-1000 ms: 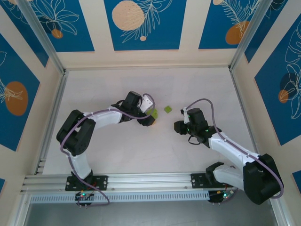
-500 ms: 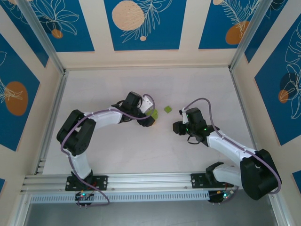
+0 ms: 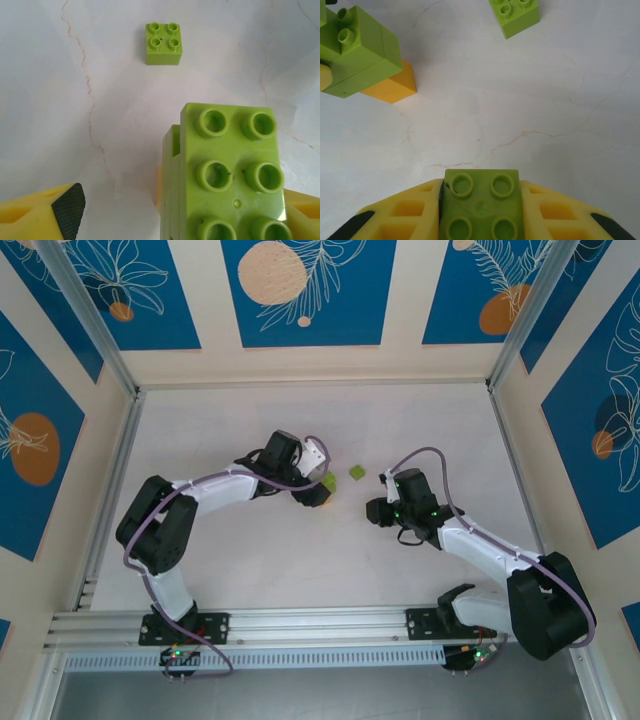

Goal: Assemble a carrot with lego

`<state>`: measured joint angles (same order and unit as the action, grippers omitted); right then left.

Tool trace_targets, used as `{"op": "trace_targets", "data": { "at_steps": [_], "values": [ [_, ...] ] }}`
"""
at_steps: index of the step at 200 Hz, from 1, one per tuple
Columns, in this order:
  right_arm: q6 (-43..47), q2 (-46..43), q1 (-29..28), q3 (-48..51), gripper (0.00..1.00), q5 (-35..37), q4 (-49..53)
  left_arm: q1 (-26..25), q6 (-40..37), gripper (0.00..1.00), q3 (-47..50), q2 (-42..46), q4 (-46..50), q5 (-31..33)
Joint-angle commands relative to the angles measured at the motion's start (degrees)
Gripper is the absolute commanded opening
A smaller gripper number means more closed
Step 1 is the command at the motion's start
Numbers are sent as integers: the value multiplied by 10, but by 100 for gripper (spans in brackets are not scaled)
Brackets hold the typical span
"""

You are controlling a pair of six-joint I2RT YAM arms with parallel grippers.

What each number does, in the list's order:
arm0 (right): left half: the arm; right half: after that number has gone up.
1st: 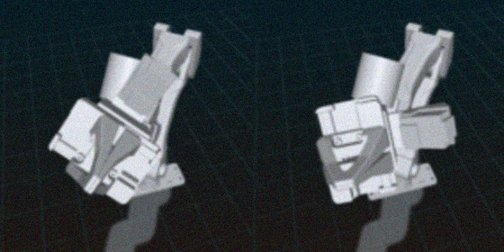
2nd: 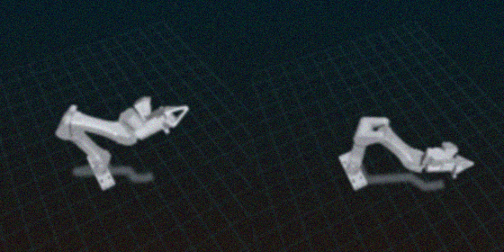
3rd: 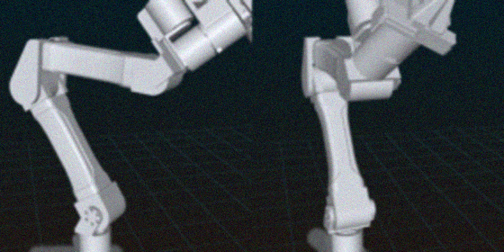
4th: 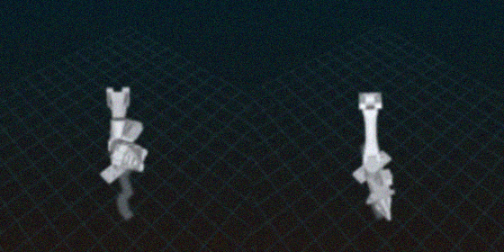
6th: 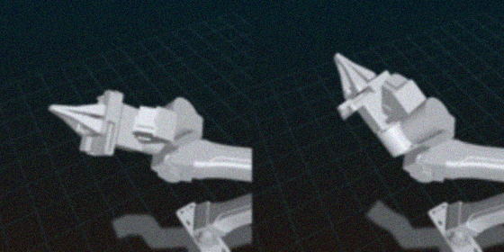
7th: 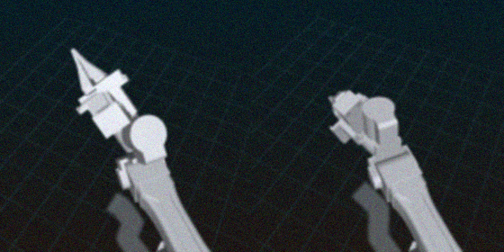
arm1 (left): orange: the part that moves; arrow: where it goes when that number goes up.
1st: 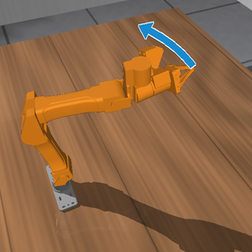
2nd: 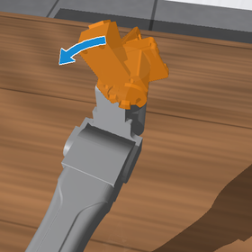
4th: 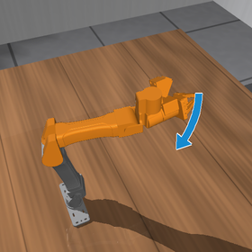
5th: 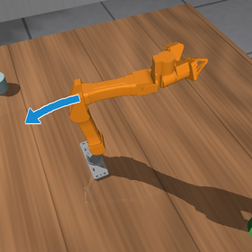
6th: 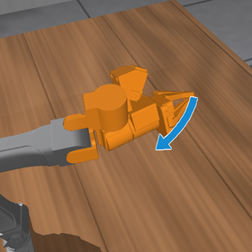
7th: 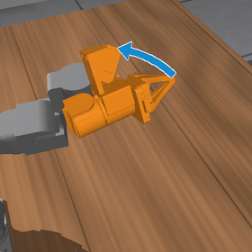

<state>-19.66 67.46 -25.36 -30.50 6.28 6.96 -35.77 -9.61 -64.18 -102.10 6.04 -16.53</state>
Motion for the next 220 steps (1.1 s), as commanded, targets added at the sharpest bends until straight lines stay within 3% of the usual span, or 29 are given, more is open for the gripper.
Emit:
{"op": "trace_targets", "data": {
  "at_steps": [1, 167, 220],
  "values": [
    [3, 4, 3, -13, 30, -19, -7, -5, -15, 84, -19, 12, 21, -21],
    [3, 6, 4, -16, 30, -19, -4, -5, -18, 81, -34, -23, 24, -45],
    [3, 9, 4, -17, 30, -20, -4, -5, -20, 73, -39, -30, 26, -48]
  ]
}}
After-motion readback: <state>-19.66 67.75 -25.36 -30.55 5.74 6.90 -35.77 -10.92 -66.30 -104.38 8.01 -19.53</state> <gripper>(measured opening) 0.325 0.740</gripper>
